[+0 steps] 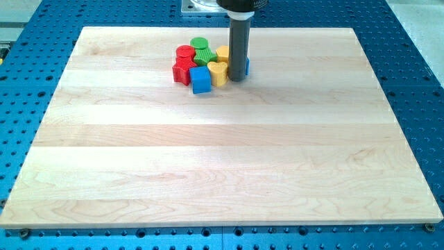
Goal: Push the triangle slightly close to the top right side of the heart
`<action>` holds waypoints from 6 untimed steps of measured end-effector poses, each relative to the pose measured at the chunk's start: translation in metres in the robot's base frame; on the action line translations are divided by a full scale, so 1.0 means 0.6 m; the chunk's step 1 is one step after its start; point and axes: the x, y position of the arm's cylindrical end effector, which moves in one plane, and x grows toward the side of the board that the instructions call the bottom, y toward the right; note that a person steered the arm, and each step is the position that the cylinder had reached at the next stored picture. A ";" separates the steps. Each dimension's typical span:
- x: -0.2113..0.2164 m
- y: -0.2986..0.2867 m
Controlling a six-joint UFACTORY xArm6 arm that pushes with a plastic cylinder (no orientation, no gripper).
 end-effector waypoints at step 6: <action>-0.036 0.039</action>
